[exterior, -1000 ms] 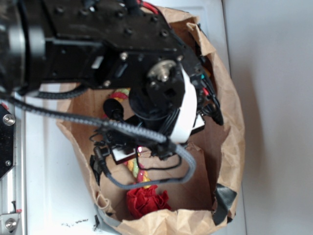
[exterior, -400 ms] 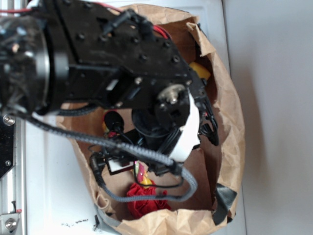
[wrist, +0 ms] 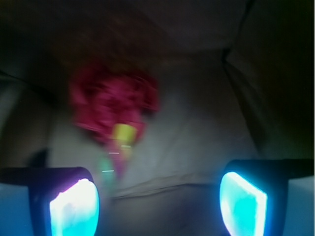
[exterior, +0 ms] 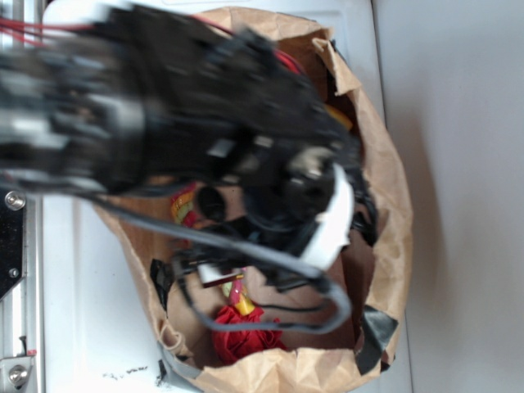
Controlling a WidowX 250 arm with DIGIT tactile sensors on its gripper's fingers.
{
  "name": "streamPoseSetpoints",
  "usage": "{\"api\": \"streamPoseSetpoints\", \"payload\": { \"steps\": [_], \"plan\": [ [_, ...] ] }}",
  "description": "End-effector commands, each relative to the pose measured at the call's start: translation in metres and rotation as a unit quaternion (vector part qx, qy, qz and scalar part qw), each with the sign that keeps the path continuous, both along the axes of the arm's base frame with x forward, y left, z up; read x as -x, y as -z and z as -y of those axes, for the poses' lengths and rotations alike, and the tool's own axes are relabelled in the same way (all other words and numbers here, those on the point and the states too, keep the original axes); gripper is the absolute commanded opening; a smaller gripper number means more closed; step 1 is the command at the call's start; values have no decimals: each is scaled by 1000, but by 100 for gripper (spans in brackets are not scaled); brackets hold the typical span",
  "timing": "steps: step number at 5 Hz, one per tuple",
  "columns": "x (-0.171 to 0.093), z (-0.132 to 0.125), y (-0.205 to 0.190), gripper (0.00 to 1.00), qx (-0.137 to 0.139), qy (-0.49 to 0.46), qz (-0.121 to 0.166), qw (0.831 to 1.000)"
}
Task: Grab the red paper.
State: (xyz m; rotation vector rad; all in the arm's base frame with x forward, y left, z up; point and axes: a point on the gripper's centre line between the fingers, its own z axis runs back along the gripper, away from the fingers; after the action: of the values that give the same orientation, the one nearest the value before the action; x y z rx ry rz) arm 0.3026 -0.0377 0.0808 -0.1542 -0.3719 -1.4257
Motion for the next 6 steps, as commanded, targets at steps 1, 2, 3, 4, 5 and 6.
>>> {"api": "streamPoseSetpoints", "payload": {
  "steps": [1,2,3,4,5,6],
  "plan": [
    [-3,42,-11,100,14,90,27,995],
    [12,54,-24,100,32,124,31,991],
    [23,62,-28,100,36,150,29,988],
    [29,72,-27,100,40,170,15,985],
    [33,85,-22,100,45,193,2,980],
    [38,95,-16,100,51,217,-14,975]
  ]
}}
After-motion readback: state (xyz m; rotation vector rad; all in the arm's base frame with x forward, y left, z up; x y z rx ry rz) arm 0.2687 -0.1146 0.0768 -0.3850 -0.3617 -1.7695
